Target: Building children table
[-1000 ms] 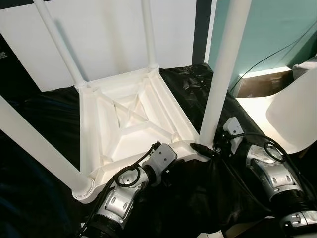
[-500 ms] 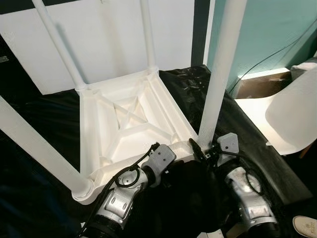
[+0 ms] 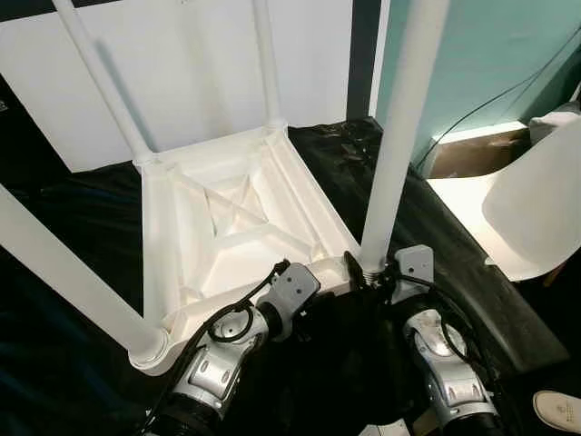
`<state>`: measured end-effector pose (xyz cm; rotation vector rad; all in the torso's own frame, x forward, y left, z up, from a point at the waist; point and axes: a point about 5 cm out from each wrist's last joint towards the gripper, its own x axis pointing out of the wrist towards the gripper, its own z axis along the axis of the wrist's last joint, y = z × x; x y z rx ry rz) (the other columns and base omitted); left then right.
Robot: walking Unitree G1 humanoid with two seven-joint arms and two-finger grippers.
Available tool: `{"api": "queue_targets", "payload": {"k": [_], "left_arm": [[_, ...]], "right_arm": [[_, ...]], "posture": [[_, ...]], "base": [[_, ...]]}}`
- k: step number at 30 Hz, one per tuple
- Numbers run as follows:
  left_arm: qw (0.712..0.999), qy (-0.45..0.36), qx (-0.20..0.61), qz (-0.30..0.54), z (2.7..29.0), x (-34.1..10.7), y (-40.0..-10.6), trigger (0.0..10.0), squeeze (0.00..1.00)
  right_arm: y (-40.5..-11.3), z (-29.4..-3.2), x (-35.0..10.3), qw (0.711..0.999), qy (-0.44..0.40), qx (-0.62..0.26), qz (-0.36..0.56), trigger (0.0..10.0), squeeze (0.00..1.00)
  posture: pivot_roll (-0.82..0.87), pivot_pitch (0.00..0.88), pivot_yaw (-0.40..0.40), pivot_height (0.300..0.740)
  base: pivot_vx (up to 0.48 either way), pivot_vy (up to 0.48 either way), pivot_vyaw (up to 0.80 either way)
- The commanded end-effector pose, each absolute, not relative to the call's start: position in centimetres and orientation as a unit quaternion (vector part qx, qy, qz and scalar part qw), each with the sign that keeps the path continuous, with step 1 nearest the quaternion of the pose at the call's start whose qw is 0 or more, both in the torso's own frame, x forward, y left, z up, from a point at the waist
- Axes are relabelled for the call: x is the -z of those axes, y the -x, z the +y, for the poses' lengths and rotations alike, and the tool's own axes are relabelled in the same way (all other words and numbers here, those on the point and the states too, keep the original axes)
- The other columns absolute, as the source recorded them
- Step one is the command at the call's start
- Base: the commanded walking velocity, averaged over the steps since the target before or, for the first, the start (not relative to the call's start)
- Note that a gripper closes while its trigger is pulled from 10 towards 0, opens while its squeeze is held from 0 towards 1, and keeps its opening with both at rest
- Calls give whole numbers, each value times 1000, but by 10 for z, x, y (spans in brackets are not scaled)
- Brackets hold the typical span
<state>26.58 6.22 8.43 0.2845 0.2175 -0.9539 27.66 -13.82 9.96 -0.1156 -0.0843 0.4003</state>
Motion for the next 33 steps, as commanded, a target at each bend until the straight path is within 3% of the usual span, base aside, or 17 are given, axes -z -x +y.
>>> {"api": "queue_targets", "payload": {"k": [1, 11, 12, 14, 15, 21, 31, 33], "left_arm": [[869, -140, 443, 170, 72, -58, -259, 10000, 0], [870, -138, 444, 167, 69, -58, -259, 10000, 0], [869, -138, 444, 167, 69, -58, -259, 10000, 0], [869, -138, 445, 167, 69, -58, -259, 10000, 0], [869, -139, 444, 167, 70, -58, -260, 10000, 0], [871, -140, 440, 167, 72, -59, -260, 10000, 0], [869, -143, 443, 168, 72, -58, -260, 10000, 0], [870, -143, 442, 167, 72, -59, -261, 10000, 0]], "right_arm": [[-280, -135, -104, 966, 51, -252, -39, 10000, 0], [-301, -156, -128, 929, 89, -359, -30, 10000, 0], [-300, -156, -121, 908, 100, -406, 15, 9020, 0], [-299, -156, -117, 900, 105, -422, 36, 9020, 0], [-295, -157, -110, 889, 117, -439, 56, 275, 0], [-288, -167, -100, 867, 117, -473, 100, 0, 0], [-280, -158, -90, 867, 109, -472, 116, 0, 0], [-274, -148, -85, 891, 106, -433, 87, 0, 0]], "posture": [[-52, 0, 69, 740], [-65, 0, 70, 740], [-65, 0, 70, 740], [-65, 0, 70, 740], [-63, 0, 70, 740], [-55, 0, 70, 740], [-56, 0, 69, 740], [-54, 0, 65, 740]], "base": [[0, 0, 0], [0, 0, 0], [0, 0, 0], [0, 0, 0], [0, 0, 0], [0, 0, 0], [0, 0, 0], [0, 0, 0]]}}
